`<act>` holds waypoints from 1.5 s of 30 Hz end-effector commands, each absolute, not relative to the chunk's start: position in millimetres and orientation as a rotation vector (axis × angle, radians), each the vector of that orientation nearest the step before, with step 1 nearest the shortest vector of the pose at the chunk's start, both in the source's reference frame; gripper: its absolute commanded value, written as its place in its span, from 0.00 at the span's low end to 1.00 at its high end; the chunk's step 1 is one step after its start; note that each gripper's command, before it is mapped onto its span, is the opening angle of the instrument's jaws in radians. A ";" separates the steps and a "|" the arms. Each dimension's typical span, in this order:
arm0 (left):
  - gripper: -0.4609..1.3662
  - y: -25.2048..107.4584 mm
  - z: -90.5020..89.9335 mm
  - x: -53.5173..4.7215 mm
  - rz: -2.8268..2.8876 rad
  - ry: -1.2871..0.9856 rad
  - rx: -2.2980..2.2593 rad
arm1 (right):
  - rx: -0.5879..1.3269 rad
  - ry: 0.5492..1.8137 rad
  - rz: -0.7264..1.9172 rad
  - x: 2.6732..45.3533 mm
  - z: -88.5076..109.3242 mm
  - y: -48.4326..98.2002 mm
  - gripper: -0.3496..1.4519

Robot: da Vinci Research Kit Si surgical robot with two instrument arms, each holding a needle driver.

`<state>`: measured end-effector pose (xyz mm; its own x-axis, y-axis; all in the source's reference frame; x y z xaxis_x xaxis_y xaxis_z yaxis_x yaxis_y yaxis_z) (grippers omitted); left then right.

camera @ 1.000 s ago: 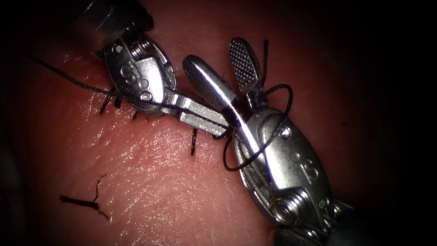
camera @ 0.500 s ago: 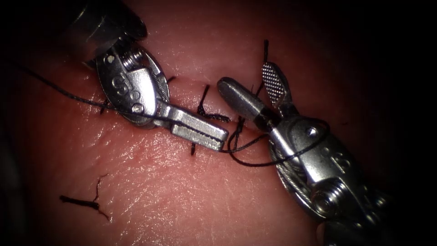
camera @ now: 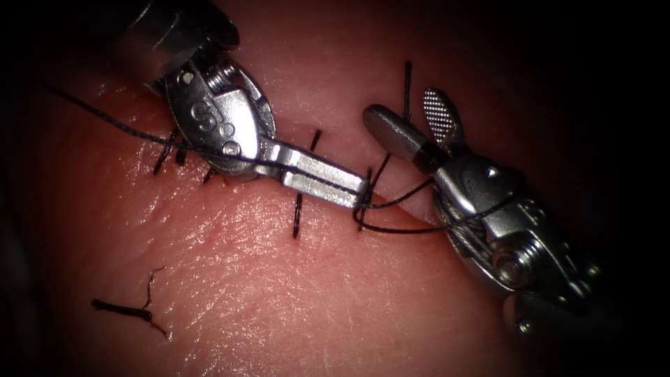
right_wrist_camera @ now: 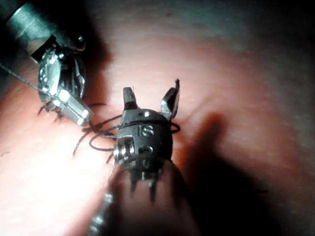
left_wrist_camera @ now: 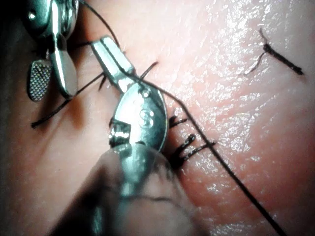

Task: Wound Closure
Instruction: Grab the suture tail with the right gripper

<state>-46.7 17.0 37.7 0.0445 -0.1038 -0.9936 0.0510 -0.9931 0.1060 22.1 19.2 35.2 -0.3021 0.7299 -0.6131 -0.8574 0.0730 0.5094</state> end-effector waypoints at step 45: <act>0.06 17.8 38.1 -47.3 -2.093 -0.044 2.186 | -0.084 0.952 1.682 21.6 37.5 21.9 0.00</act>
<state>-47.2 17.8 38.1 0.0480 -0.1036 -0.9935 0.0553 -0.9928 0.1062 21.6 22.0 37.4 -0.3543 0.7819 -0.5129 -0.8397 -0.0246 0.5426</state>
